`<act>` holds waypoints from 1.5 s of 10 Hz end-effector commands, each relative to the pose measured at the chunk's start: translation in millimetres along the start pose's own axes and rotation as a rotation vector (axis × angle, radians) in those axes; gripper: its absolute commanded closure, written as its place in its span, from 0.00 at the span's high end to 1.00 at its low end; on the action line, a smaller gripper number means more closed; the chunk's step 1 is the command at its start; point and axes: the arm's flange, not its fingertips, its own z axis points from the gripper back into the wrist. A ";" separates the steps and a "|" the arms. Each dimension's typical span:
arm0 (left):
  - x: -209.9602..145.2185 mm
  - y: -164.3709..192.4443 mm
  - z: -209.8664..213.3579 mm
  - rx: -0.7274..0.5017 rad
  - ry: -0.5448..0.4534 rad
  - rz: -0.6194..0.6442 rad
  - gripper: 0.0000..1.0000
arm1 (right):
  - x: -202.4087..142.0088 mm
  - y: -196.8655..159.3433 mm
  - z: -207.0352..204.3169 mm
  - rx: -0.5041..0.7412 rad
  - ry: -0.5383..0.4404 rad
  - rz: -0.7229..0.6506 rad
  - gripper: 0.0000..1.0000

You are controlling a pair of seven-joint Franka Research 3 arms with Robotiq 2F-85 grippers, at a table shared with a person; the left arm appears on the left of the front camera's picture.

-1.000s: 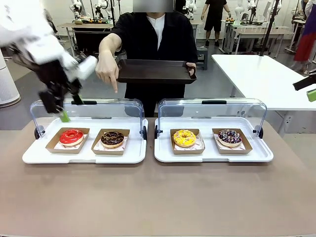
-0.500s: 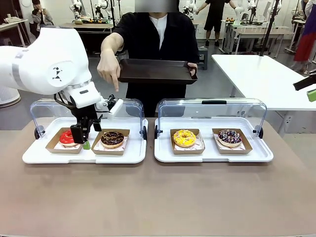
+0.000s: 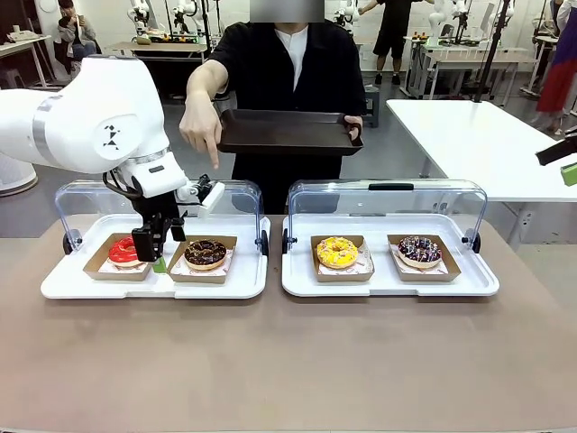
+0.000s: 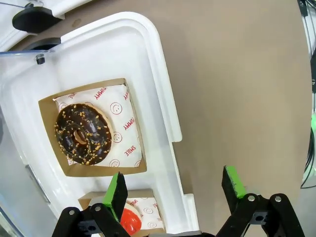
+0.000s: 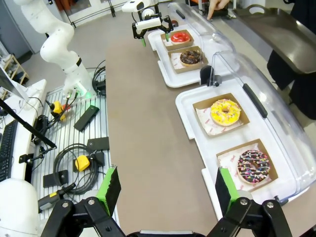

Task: Provide the desired donut to the person.
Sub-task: Pick up and lift the Paper togo box containing the Donut pointed at by the person.

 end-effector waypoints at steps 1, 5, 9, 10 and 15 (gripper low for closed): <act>2.2 -4.7 -0.5 0.002 0.003 -0.006 1.00 | 0.8 -0.9 -0.6 0.008 -0.020 0.013 1.00; 2.2 -4.7 -0.5 0.002 0.003 -0.006 1.00 | 0.8 -0.9 -0.6 0.008 -0.020 0.013 1.00; -2.8 13.7 -26.2 -0.029 0.008 -0.003 1.00 | 0.8 -0.9 -0.6 0.008 -0.020 0.013 1.00; -3.3 18.1 -34.6 -0.035 0.025 0.004 1.00 | 0.8 -0.9 -0.6 0.008 -0.020 0.013 1.00; -9.7 30.0 -58.2 -0.037 0.042 0.042 1.00 | 0.8 -0.9 -0.6 0.008 -0.020 0.013 1.00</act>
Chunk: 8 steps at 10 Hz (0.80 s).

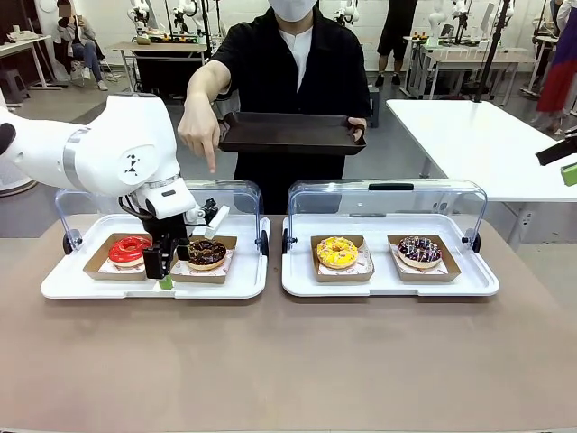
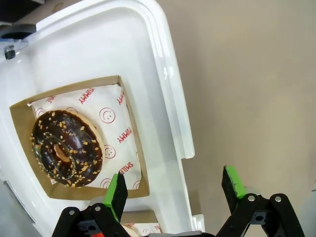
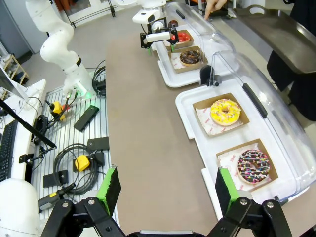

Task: Provide the desired donut to the person.
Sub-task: Pick up and lift the Paper togo box containing the Donut pointed at by the person.

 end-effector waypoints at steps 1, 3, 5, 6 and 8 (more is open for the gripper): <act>-2.0 9.3 -1.2 0.029 0.043 0.030 1.00 | 1.0 -0.8 -0.7 0.008 -0.020 0.013 1.00; -6.3 13.1 -4.1 0.038 0.046 0.044 1.00 | 1.0 -0.8 -0.7 0.008 -0.020 0.013 1.00; -9.9 16.0 -9.1 0.038 0.046 0.066 1.00 | 1.0 -0.8 -0.7 0.008 -0.020 0.013 1.00; -10.7 17.1 -9.9 0.043 0.047 0.077 1.00 | 1.0 -0.8 -0.7 0.008 -0.020 0.013 1.00; -9.4 19.0 -13.3 0.055 0.047 0.097 1.00 | 1.0 -0.8 -0.7 0.008 -0.020 0.013 1.00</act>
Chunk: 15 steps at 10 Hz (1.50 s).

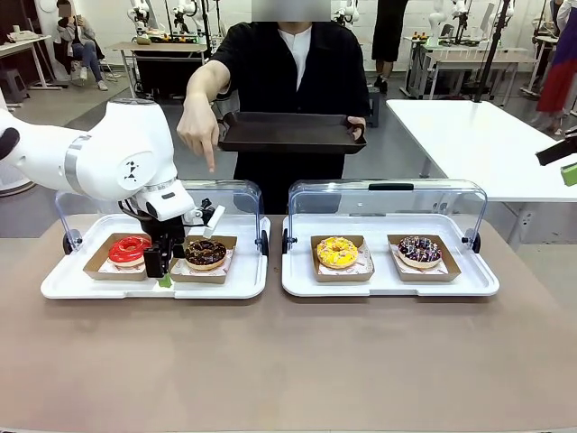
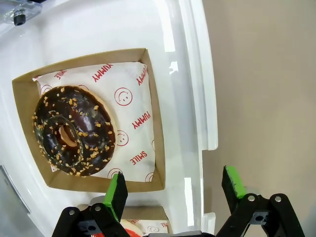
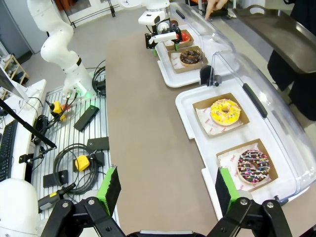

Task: Provide the desired donut to the person.
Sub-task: Pick up and lift the Paper togo box containing the Donut pointed at by the person.

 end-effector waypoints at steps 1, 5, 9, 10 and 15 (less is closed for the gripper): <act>3.8 5.1 -4.3 0.031 0.034 0.029 1.00 | 1.0 -0.8 -0.7 0.008 -0.020 0.013 1.00; 4.4 5.1 -9.7 0.041 0.037 0.043 1.00 | 1.0 -0.8 -0.7 0.008 -0.020 0.013 1.00; 4.1 8.8 -13.6 0.040 0.040 0.059 1.00 | 1.0 -0.8 -0.7 0.008 -0.020 0.013 1.00; 4.7 9.2 -13.8 0.042 0.041 0.062 1.00 | 1.0 -0.8 -0.7 0.008 -0.020 0.013 1.00; 3.7 9.2 -15.2 0.039 0.046 0.058 0.54 | 1.0 -0.8 -0.7 0.008 -0.020 0.013 1.00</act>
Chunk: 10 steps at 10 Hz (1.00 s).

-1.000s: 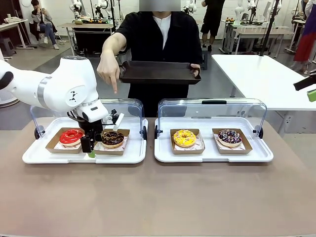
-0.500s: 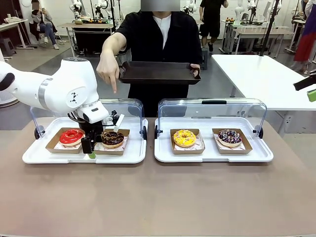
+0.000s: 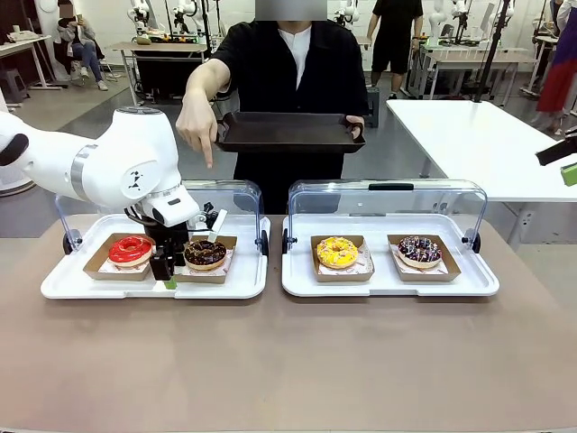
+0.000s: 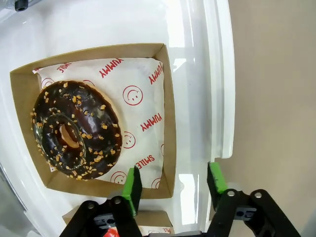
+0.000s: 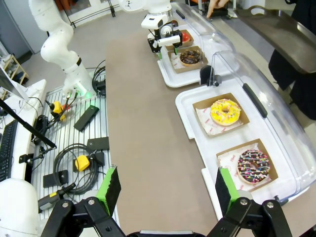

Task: Provide the desired donut to the person.
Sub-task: Pick up and lift the Paper togo box containing the Donut pointed at by the person.

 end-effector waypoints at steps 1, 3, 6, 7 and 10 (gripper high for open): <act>1.7 4.4 -1.8 0.022 0.024 0.013 0.43 | 1.0 -0.8 -0.7 0.008 -0.020 0.013 1.00; 0.9 4.6 -1.8 0.022 0.024 0.011 0.24 | 1.0 -0.8 -0.7 0.008 -0.020 0.013 1.00; -0.5 4.5 -2.6 0.021 0.020 0.008 0.00 | 1.0 -0.8 -0.7 0.008 -0.020 0.013 1.00; -0.9 4.4 -2.8 0.020 0.019 0.007 0.00 | 1.0 -0.8 -0.7 0.008 -0.020 0.013 1.00; -2.5 4.1 -2.6 0.012 0.013 0.008 0.00 | 1.0 -0.8 -0.7 0.008 -0.020 0.013 1.00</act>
